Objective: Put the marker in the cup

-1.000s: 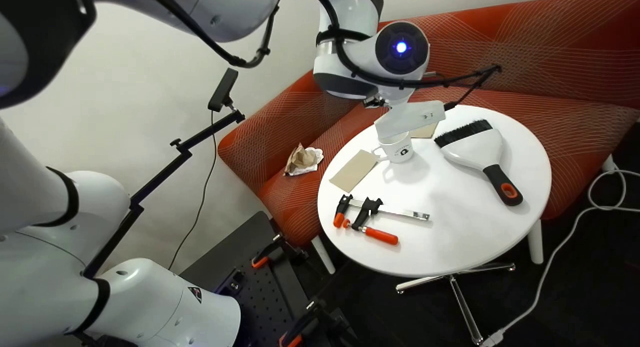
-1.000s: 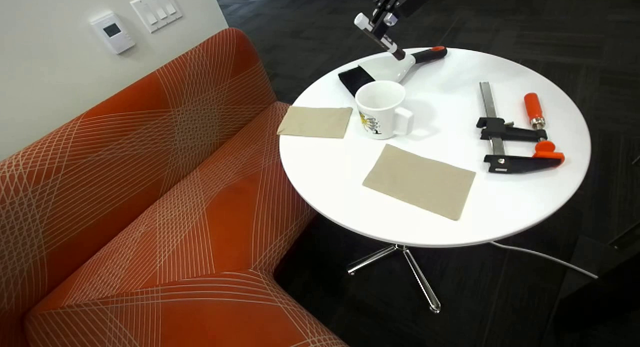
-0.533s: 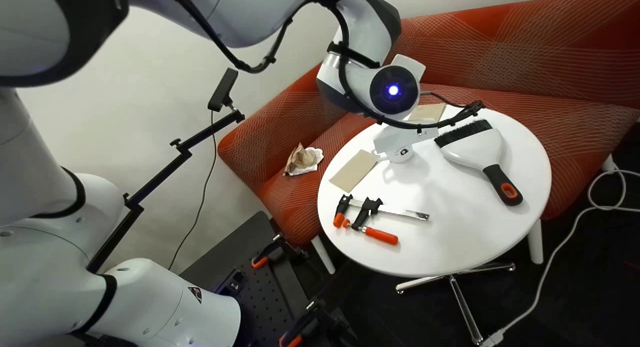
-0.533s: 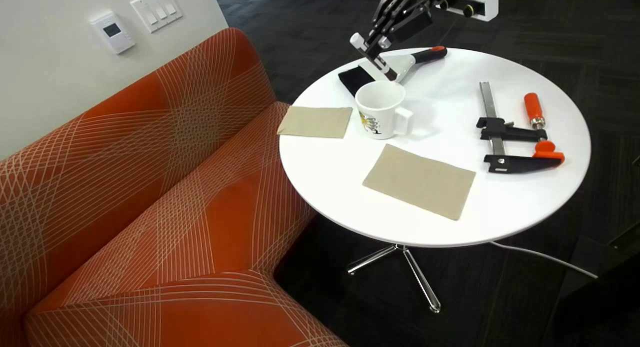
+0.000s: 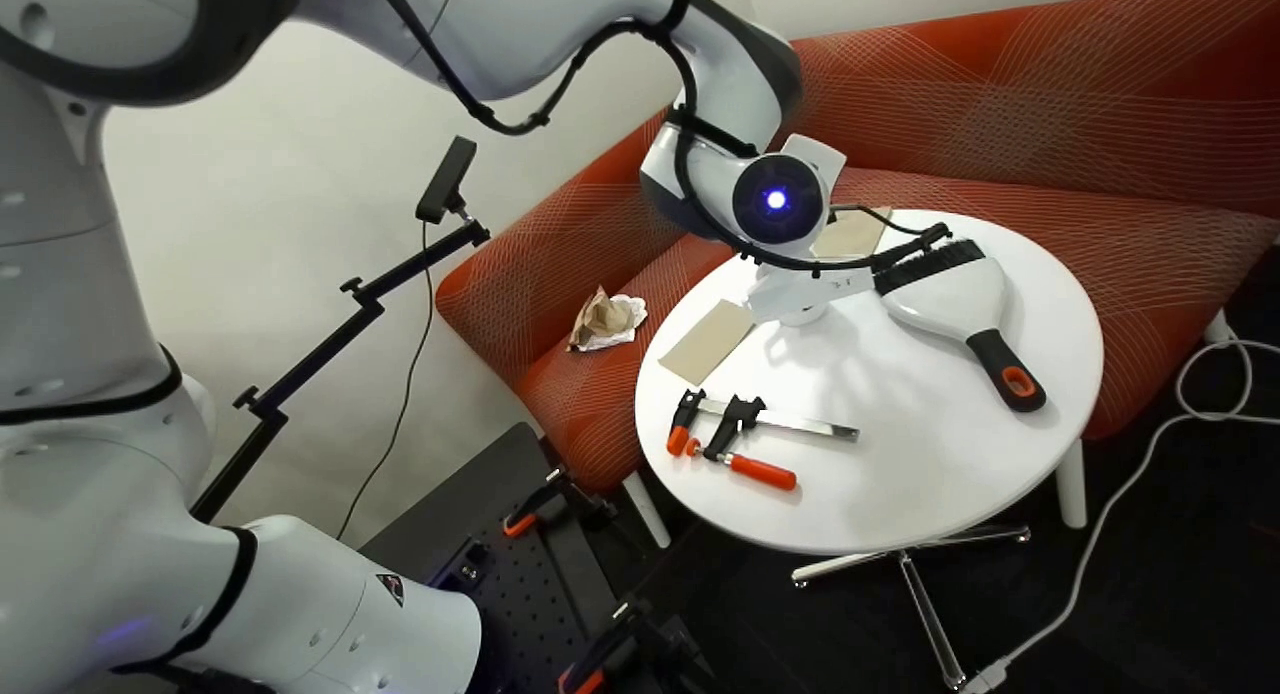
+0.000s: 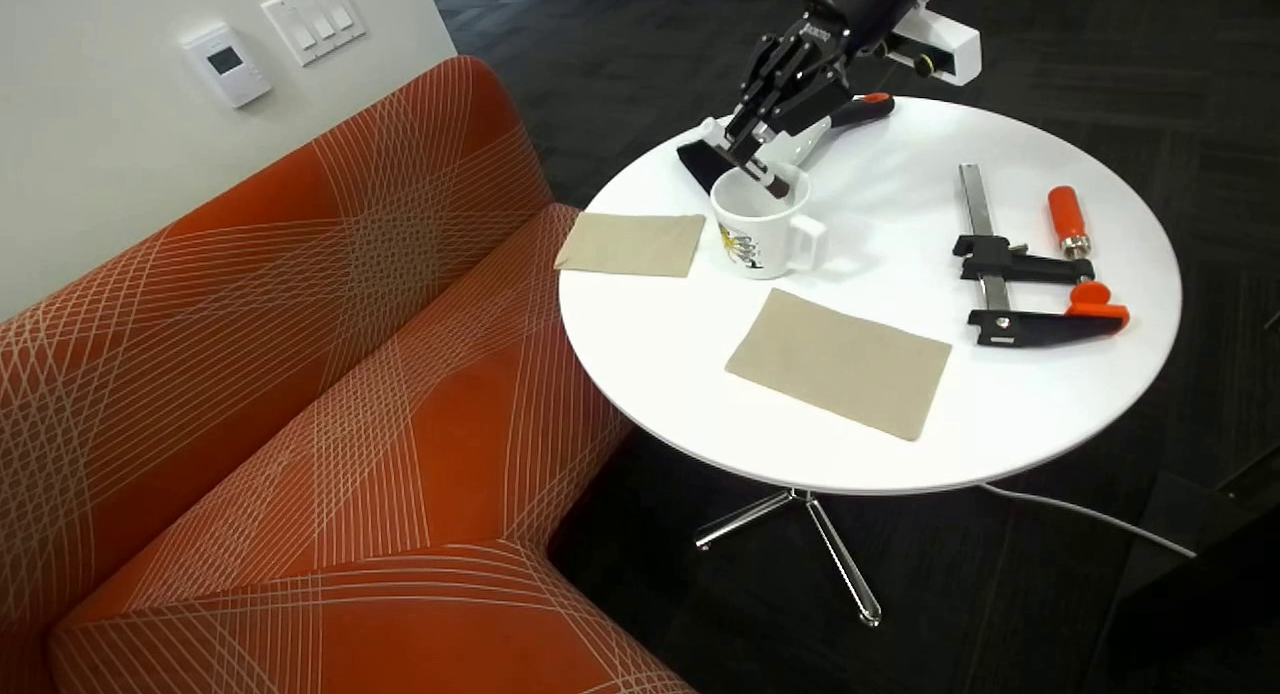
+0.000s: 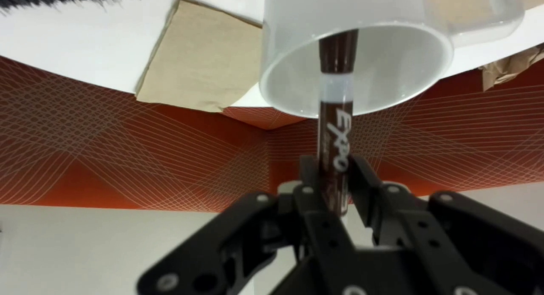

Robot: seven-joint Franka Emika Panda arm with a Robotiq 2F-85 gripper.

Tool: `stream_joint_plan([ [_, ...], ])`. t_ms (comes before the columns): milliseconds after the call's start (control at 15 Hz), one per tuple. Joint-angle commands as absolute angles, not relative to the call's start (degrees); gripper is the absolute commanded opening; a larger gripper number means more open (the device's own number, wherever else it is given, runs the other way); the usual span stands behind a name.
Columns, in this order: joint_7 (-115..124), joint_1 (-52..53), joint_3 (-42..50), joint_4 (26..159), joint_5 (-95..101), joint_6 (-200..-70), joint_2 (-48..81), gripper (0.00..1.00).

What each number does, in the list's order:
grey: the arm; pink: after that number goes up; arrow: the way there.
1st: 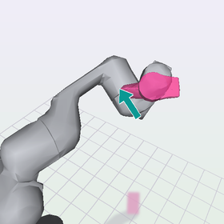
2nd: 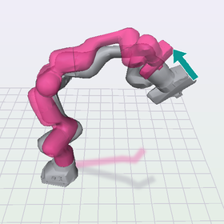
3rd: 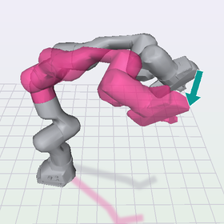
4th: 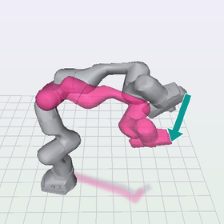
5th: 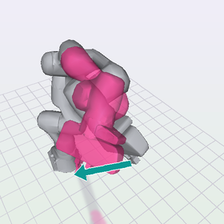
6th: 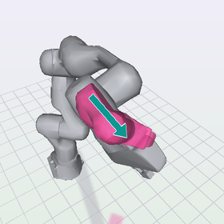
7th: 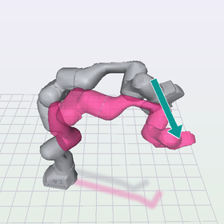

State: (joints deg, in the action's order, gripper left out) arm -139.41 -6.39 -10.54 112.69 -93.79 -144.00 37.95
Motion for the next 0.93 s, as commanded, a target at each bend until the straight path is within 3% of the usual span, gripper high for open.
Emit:
stream_joint_plan([
  [0,-139.80,-1.21,-5.71,112.86,-95.91,-143.52,36.84,0.59],
  [267,-139.80,1.05,-3.57,113.33,-96.31,-143.66,36.23,0.90],
  [400,-140.00,1.55,-3.09,113.48,-96.42,-143.68,35.94,1.00],
  [867,-139.11,2.20,-2.38,112.62,-95.09,-143.21,36.74,1.00],
])
